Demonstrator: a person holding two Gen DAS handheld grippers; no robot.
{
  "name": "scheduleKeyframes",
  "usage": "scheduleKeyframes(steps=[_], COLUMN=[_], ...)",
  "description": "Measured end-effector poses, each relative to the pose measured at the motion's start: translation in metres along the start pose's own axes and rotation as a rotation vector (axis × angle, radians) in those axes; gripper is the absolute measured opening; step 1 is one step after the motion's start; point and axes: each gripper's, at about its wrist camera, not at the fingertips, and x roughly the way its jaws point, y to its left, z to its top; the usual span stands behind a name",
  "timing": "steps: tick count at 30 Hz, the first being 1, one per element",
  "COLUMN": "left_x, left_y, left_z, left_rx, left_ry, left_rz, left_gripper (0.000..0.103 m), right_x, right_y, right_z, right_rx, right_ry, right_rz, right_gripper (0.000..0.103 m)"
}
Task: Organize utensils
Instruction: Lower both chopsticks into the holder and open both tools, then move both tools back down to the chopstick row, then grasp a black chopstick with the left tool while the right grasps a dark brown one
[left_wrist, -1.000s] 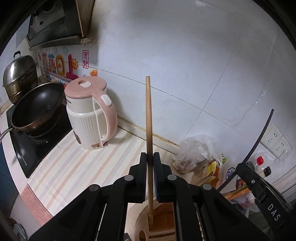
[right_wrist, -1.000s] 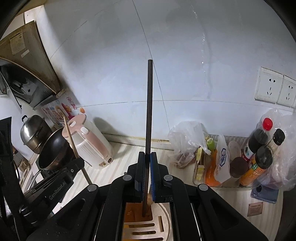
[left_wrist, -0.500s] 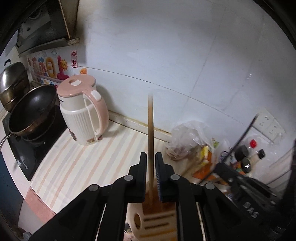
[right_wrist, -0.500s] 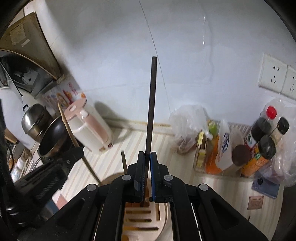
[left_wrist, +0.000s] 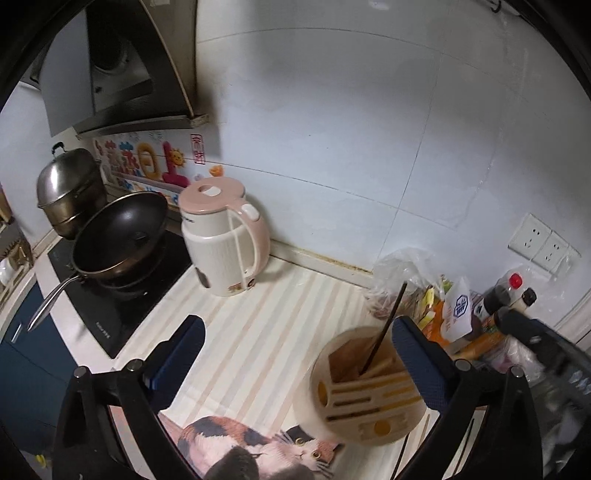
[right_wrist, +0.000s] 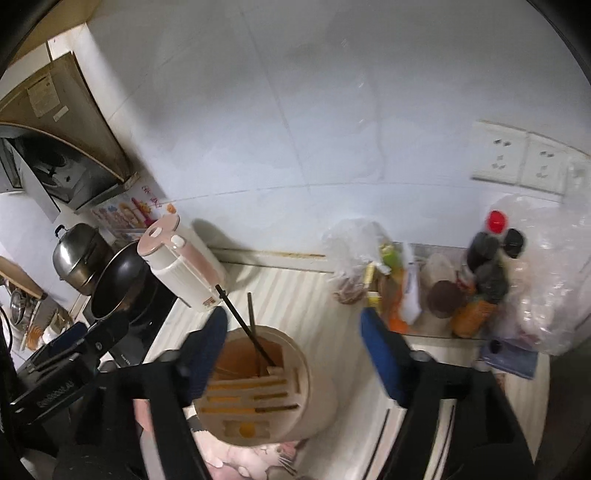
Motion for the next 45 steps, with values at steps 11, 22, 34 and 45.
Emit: scheduleKeyframes(steps=[11, 22, 34, 45], left_x=[0.006, 0.114, 0.177, 0.162], left_y=[-0.045, -0.16, -0.21, -0.182], left_z=[-0.101, -0.22, -0.248, -0.254], left_rx=[0.148, 0.372, 0.433, 0.413], left_ry=[0.139, 0.551, 0.659, 0.649], left_rz=[-0.007, -0.152, -0.138, -0.084], left_gripper=[0.103, 0.075, 0.033, 0.004], right_x=[-0.047, 0.012, 0.068, 0.085], right_y=[-0.088, -0.22, -0.267, -0.258], right_z=[-0.091, -0.214, -0.252, -0.258], right_rx=[0.131, 0.302, 0.346, 0.274], right_ry=[0.044, 0.348, 0.523, 0.594], right_rz=[-0.126, -0.29, -0.337, -0.402], right_gripper=[0.09, 0.033, 0.019, 0.006])
